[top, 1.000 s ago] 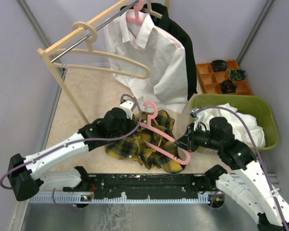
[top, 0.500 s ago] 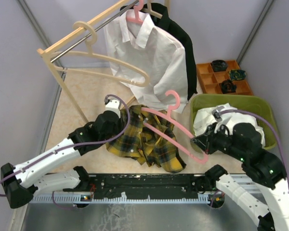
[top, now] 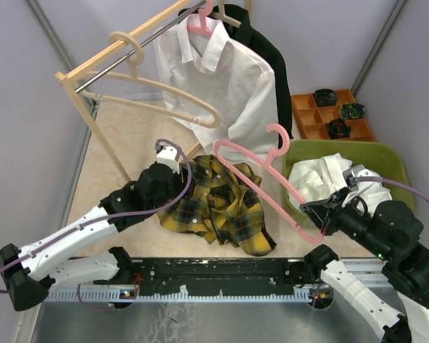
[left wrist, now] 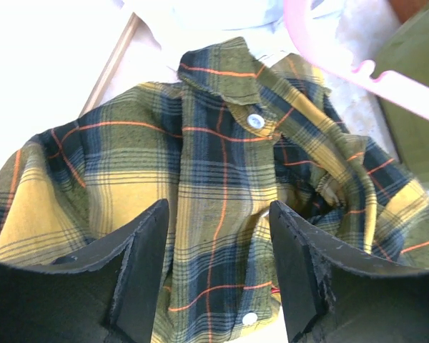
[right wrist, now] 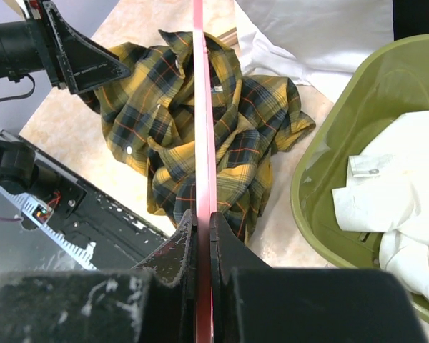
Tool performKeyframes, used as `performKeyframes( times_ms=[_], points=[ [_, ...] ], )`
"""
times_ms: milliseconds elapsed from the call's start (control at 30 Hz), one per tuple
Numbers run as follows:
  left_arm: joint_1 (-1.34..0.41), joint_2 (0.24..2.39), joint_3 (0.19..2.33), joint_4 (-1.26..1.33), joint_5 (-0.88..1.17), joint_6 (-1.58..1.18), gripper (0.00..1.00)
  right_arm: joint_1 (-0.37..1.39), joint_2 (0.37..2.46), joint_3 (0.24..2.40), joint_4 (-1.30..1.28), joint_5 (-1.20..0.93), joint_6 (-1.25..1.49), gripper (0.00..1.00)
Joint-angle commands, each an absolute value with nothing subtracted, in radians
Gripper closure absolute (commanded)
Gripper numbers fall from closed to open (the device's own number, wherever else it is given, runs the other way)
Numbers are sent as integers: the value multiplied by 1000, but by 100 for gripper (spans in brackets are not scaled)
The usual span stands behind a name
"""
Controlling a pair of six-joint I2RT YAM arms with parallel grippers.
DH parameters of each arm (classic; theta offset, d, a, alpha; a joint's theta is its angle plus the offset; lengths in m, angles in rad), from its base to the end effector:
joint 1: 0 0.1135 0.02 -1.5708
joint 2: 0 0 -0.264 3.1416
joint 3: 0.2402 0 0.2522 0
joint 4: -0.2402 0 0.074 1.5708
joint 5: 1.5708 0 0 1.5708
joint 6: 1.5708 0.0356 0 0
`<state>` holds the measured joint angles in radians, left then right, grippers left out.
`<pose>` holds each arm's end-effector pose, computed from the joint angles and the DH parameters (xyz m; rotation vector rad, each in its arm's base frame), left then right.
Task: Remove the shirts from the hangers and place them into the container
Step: Remove the shirt from the hanger, then place the hanger at the clothesline.
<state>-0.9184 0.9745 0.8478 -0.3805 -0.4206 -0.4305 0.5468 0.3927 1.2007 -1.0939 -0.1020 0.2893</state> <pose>0.1423 -0.1623 0.3088 0.2440 2.0402 -0.4091 0.0041 0.0067 0.4022 -0.3173 1.8834 0.6689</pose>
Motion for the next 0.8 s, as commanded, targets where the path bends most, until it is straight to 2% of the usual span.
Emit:
performKeyframes(
  times_ms=[0,167,300,467,567,767],
  points=[
    [-918,944,832,-294,-350,-422,34,549,370,1253,-1048,-92,290,100],
    [-918,870,757,-102,-203,-442,22,549,350,1200,-959,-158,297,100],
    [-919,831,630,243,-6,-624,17,549,334,1101,-870,-162,346,100],
    [-918,948,565,407,34,-967,15,550,291,1018,-743,-217,382,100],
    [-920,1040,550,582,124,-1079,11,549,296,1002,-737,-228,376,100],
    [-922,1135,560,637,31,-1217,12,549,290,986,-724,-266,375,100]
  ],
)
